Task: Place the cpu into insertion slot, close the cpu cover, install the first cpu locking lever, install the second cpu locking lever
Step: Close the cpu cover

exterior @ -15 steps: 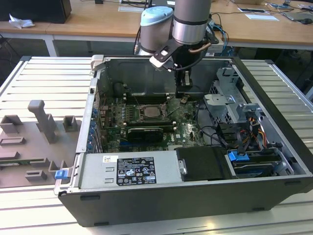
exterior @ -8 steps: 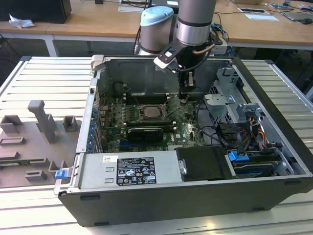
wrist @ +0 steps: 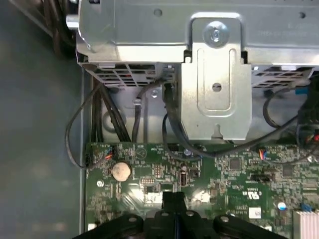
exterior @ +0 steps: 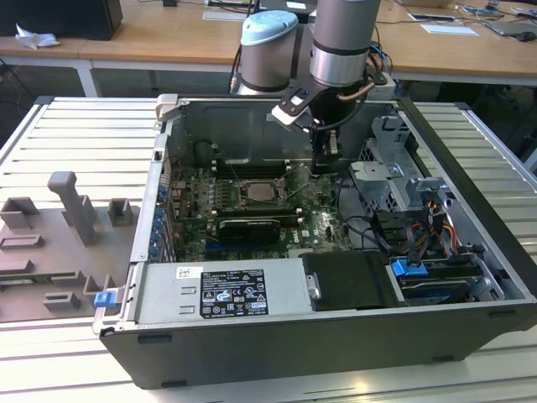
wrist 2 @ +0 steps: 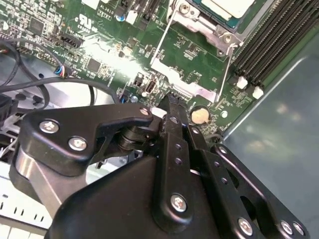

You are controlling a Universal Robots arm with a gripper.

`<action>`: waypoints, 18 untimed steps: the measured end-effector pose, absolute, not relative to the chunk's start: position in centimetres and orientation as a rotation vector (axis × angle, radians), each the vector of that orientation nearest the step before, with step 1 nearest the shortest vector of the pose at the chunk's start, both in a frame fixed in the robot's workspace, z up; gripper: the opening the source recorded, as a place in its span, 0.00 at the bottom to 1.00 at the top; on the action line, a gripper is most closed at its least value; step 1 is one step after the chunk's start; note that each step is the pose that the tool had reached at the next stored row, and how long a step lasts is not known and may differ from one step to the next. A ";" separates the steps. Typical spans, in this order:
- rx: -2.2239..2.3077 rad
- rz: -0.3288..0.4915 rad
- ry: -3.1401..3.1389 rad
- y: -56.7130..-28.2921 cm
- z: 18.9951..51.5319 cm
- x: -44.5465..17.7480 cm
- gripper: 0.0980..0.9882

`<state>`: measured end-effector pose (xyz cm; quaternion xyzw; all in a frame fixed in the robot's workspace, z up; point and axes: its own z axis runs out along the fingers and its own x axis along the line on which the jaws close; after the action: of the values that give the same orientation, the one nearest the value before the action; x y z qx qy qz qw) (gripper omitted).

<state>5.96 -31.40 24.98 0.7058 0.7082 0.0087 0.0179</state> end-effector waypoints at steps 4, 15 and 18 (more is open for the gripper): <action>2.195 0.021 2.203 -31.4 24.7 6.0 0.01; 2.208 -0.007 2.216 -31.4 24.8 5.4 0.01; 2.208 -0.007 2.216 -31.4 24.8 4.2 0.01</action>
<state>4.21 -31.39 24.80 0.7057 0.7084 -0.0023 0.0068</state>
